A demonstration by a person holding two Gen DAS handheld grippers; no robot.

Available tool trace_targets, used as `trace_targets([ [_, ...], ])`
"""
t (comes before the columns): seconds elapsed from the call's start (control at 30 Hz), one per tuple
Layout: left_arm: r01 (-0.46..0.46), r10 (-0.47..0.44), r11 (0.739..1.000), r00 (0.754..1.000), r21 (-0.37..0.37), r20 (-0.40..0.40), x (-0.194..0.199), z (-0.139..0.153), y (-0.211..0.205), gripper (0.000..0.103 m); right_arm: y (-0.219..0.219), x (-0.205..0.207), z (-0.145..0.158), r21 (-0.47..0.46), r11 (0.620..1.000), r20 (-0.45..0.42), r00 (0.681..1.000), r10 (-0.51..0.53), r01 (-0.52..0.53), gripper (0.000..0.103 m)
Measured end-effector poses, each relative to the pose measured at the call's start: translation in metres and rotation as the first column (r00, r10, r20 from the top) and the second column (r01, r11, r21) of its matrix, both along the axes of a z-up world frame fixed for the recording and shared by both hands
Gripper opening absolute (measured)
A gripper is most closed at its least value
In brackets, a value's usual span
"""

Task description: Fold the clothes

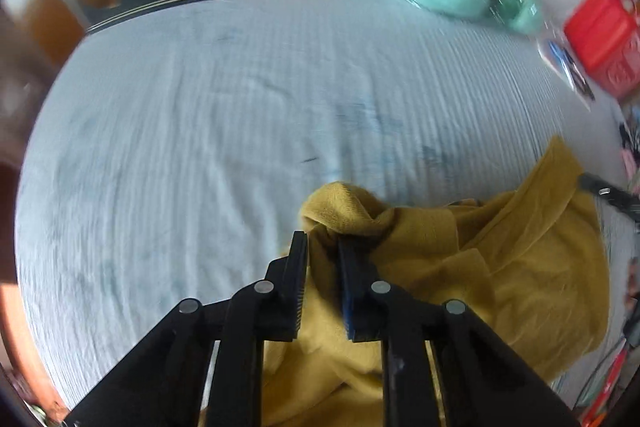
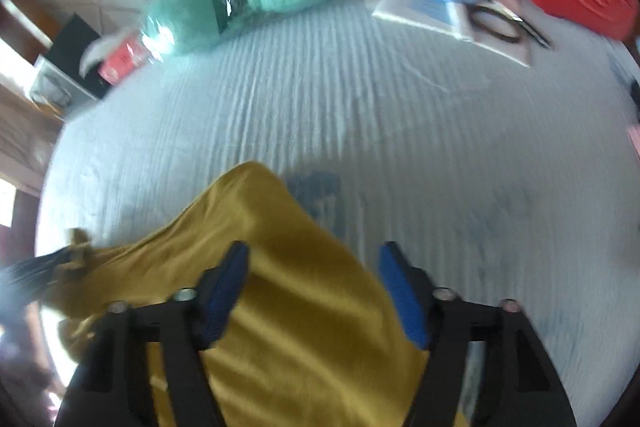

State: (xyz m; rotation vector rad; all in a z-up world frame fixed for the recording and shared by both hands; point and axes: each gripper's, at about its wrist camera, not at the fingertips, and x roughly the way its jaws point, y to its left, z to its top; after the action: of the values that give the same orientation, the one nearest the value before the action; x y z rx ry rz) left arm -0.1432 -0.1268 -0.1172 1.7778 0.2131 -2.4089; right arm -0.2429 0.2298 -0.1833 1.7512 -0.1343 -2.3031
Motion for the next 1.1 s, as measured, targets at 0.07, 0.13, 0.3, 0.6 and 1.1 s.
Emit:
trace_targets([
  [0.07,-0.04,0.04,0.999,0.999,-0.008,-0.029,0.016,0.009,-0.012,0.009,-0.017,0.004,-0.003,0.08,0.995,-0.023,0.998,0.055,-0.053,0.032],
  [0.13,-0.081,0.08,0.997,0.995,-0.015,-0.059,0.032,0.019,-0.024,0.009,-0.014,0.021,0.017,0.053,0.998,-0.068,0.997,0.047,-0.043,0.006],
  [0.3,-0.099,0.102,0.993,0.994,0.057,-0.049,0.07,0.015,-0.033,0.009,0.022,0.095,0.075,-0.061,0.998,-0.168,0.985,0.025,-0.035,0.006],
  [0.6,0.018,-0.008,0.985,0.998,0.169,-0.062,0.086,0.026,-0.006,0.009,0.093,0.225,0.023,-0.053,0.994,0.084,0.993,-0.087,0.091,0.031],
  [1.1,0.438,-0.438,0.899,0.899,-0.029,-0.003,0.01,0.021,0.161,0.067,0.114,0.195,0.068,-0.126,0.96,-0.049,0.965,-0.257,0.249,0.029],
])
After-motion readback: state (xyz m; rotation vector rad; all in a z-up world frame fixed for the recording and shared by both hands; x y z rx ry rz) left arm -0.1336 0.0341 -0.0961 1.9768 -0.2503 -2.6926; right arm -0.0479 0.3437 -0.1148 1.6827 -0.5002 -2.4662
